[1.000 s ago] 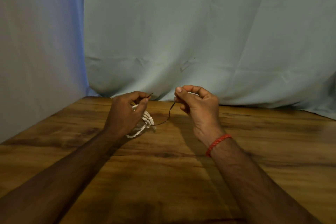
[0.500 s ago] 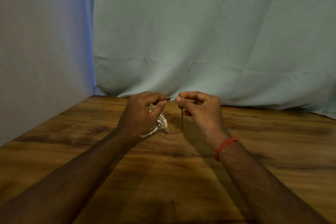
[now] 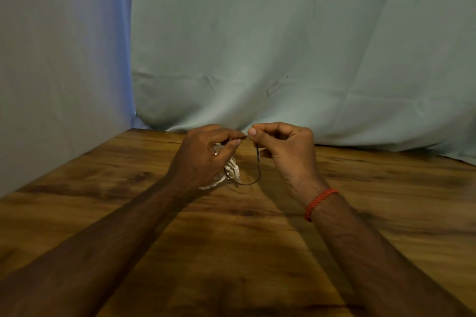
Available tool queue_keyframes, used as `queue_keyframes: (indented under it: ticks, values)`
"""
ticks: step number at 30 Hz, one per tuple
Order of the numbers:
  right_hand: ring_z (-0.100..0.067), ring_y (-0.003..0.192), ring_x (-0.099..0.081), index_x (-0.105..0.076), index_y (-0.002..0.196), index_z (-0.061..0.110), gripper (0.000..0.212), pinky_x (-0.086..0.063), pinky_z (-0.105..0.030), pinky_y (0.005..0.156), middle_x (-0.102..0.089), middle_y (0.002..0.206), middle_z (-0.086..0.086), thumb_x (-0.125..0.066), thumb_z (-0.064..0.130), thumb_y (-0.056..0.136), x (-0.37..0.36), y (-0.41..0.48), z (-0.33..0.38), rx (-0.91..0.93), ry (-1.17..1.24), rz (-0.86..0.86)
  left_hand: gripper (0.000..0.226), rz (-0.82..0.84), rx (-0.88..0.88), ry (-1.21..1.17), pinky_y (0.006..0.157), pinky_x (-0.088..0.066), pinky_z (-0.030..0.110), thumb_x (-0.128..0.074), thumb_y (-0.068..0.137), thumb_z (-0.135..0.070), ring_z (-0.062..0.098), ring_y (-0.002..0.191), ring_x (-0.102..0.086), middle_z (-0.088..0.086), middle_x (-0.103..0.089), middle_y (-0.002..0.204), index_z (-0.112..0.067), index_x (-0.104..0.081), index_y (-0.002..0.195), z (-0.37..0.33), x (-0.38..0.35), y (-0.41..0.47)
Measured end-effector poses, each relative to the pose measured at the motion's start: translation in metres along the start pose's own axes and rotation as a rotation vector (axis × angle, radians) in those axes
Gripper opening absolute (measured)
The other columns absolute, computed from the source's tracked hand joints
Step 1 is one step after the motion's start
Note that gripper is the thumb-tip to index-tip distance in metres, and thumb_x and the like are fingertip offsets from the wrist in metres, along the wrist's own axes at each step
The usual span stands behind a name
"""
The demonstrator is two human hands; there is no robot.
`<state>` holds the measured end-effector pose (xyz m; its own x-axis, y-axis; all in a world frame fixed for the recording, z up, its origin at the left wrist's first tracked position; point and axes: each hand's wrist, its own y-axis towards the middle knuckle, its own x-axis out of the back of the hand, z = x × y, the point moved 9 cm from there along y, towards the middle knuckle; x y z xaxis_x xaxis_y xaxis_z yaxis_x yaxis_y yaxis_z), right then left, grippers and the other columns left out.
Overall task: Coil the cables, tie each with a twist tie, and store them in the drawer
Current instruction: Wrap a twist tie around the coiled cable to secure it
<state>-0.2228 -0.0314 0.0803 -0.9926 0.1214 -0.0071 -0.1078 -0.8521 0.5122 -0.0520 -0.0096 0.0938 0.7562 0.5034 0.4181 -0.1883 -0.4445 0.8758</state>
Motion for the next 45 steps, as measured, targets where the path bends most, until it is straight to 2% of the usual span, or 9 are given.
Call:
queue_keyframes:
  ticks: [5,12,17,21,24,30,35,40,45]
  values:
    - [-0.015,0.074,-0.073,-0.079,0.092,0.004,0.016,-0.062,-0.03,0.072,-0.077,0.081,-0.009,-0.083,0.01,0.078,-0.008,-0.003,-0.005,-0.019,0.012,0.063,0.015,-0.005,-0.011,-0.004,0.068,-0.039,0.013,-0.07,0.092,-0.016,-0.003,0.074,-0.06,-0.02,-0.061,0.079,-0.019,-0.078,0.104,-0.003,0.0,-0.001]
    - [-0.019,0.08,-0.075,-0.076,0.1,0.003,0.013,-0.06,-0.024,0.068,-0.077,0.087,-0.011,-0.074,0.004,0.087,-0.015,0.0,-0.007,-0.023,0.024,0.13,0.013,-0.029,0.032,-0.052,0.071,-0.048,0.02,-0.07,0.091,-0.017,0.005,0.079,-0.066,-0.008,-0.072,0.086,-0.019,-0.077,0.102,0.003,-0.001,-0.001]
    - [-0.013,0.071,-0.073,-0.079,0.095,0.013,0.008,-0.063,-0.036,0.066,-0.076,0.078,0.002,-0.077,0.015,0.087,-0.011,0.001,0.004,0.162,-0.287,0.066,0.013,-0.021,0.074,-0.154,0.073,-0.053,0.027,-0.069,0.092,-0.015,0.006,0.082,-0.068,-0.007,-0.075,0.089,-0.016,-0.077,0.102,0.005,-0.004,-0.001]
    - [-0.003,0.068,-0.068,-0.078,0.088,0.018,0.007,-0.057,-0.022,0.063,-0.072,0.074,0.011,-0.08,0.024,0.085,-0.013,-0.003,0.019,0.321,-0.432,0.053,0.017,0.021,0.135,-0.273,0.068,-0.051,0.025,-0.061,0.096,-0.014,0.012,0.075,-0.068,-0.007,-0.073,0.084,-0.013,-0.076,0.103,0.006,-0.01,-0.004]
    - [-0.001,0.068,-0.066,-0.077,0.087,0.018,0.005,-0.049,-0.011,0.061,-0.071,0.073,0.013,-0.078,0.023,0.086,-0.019,-0.007,0.025,0.386,-0.467,0.097,0.02,0.038,0.211,-0.398,0.071,-0.053,0.029,-0.057,0.096,-0.018,0.014,0.081,-0.07,-0.003,-0.075,0.089,-0.014,-0.075,0.104,0.014,-0.016,-0.006]
    - [-0.009,0.075,-0.066,-0.076,0.09,0.015,0.009,-0.056,-0.039,0.069,-0.073,0.082,0.006,-0.07,0.021,0.093,-0.021,-0.012,0.037,0.539,-0.587,0.088,0.015,0.06,0.339,-0.617,0.068,-0.047,0.022,-0.063,0.096,-0.018,0.008,0.072,-0.064,0.0,-0.073,0.078,-0.014,-0.077,0.097,0.018,-0.022,-0.007]
    - [-0.011,0.073,-0.064,-0.071,0.088,0.023,0.011,-0.054,-0.04,0.065,-0.07,0.078,0.01,-0.065,0.029,0.093,-0.014,-0.014,0.042,0.551,-0.652,-0.017,0.011,0.118,0.376,-0.672,0.063,-0.049,0.029,-0.07,0.091,-0.017,0.019,0.068,-0.063,0.008,-0.075,0.074,-0.016,-0.08,0.096,0.02,-0.024,-0.007]
    - [-0.014,0.07,-0.063,-0.065,0.087,0.023,0.01,-0.054,-0.041,0.062,-0.067,0.075,0.008,-0.062,0.029,0.095,0.008,-0.004,0.045,0.496,-0.653,-0.154,0.013,0.212,0.377,-0.659,0.068,-0.053,0.03,-0.068,0.085,-0.014,0.014,0.074,-0.069,0.003,-0.078,0.083,-0.018,-0.08,0.083,0.013,-0.031,-0.009]
    - [-0.02,0.078,-0.067,-0.063,0.091,0.023,0.011,-0.055,-0.042,0.071,-0.07,0.079,0.006,-0.058,0.031,0.097,0.054,0.012,0.046,0.379,-0.622,-0.365,0.022,0.257,0.429,-0.703,0.071,-0.053,0.039,-0.061,0.079,-0.014,0.024,0.073,-0.068,0.007,-0.077,0.079,-0.022,-0.08,0.068,0.013,-0.036,-0.012]
